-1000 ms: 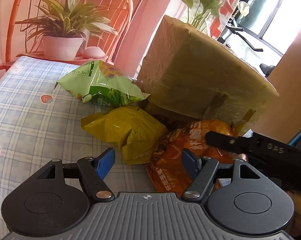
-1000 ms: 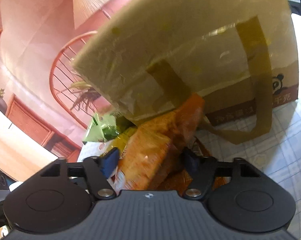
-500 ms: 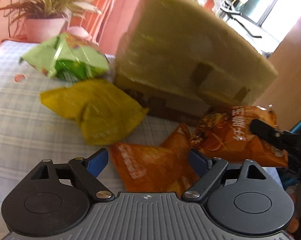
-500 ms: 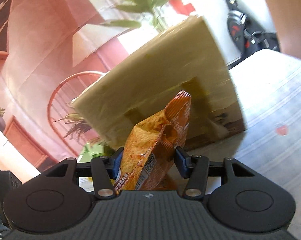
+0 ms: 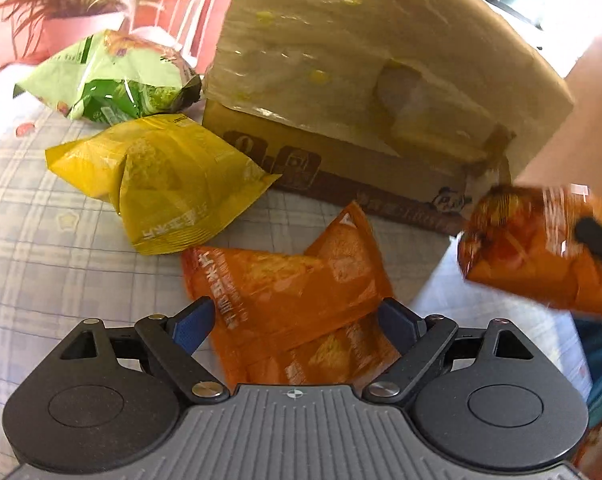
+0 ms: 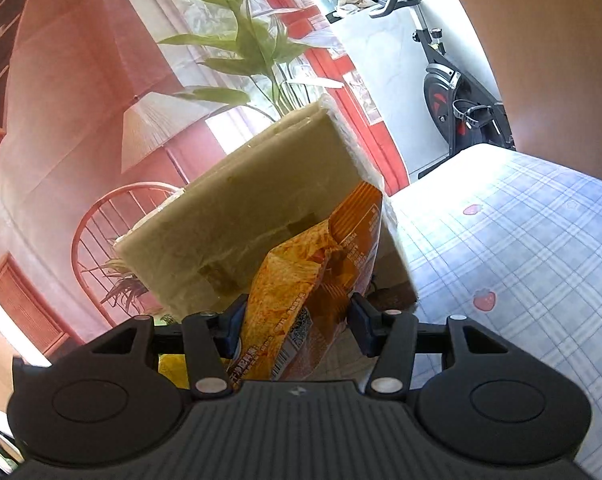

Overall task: Organize snacks
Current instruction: 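Lift the orange chip bag with the right tool while the left tool closes on an orange packet, then carry both held orange snacks up and over the cardboard box, then open both tools to drop the orange snacks into the box, then move the left tool to the green packet while the right tool reaches the yellow packet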

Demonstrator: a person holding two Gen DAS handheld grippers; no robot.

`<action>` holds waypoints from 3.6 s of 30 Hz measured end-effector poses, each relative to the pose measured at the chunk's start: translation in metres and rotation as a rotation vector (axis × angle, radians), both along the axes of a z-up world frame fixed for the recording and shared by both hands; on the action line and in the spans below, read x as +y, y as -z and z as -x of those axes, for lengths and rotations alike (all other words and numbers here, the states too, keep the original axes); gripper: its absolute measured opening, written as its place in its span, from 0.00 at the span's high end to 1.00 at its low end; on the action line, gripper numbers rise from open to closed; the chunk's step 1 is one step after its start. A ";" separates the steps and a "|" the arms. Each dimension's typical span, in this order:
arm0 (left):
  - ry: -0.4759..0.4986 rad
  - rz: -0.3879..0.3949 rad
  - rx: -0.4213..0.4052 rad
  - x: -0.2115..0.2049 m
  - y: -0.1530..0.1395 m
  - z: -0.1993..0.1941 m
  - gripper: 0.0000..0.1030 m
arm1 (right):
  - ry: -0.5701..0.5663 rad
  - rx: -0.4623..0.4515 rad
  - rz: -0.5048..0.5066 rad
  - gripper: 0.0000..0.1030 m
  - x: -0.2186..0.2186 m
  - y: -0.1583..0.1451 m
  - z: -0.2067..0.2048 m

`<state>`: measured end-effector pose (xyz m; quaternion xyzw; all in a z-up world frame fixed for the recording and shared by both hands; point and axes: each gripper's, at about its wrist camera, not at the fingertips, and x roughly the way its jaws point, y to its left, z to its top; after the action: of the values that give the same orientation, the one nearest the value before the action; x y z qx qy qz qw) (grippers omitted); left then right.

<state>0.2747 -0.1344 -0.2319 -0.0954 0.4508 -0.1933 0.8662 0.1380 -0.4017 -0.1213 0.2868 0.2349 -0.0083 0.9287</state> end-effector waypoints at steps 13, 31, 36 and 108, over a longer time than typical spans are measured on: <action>-0.040 -0.138 -0.048 -0.037 0.010 -0.007 0.00 | 0.001 0.011 0.005 0.47 -0.003 0.003 0.008; -0.039 0.092 0.060 0.008 0.011 -0.004 0.27 | -0.021 0.007 0.013 0.47 0.002 -0.002 0.013; 0.031 0.086 -0.033 0.023 -0.029 0.014 0.27 | -0.044 -0.009 0.020 0.47 0.006 -0.012 0.014; 0.038 -0.115 -0.260 0.189 -0.141 -0.163 0.15 | -0.190 0.071 0.083 0.15 0.184 -0.014 -0.140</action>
<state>0.4373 0.0548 -0.0914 -0.0112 0.3471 -0.1941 0.9175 0.2775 -0.2179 -0.1069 0.2238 0.2933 0.0601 0.9275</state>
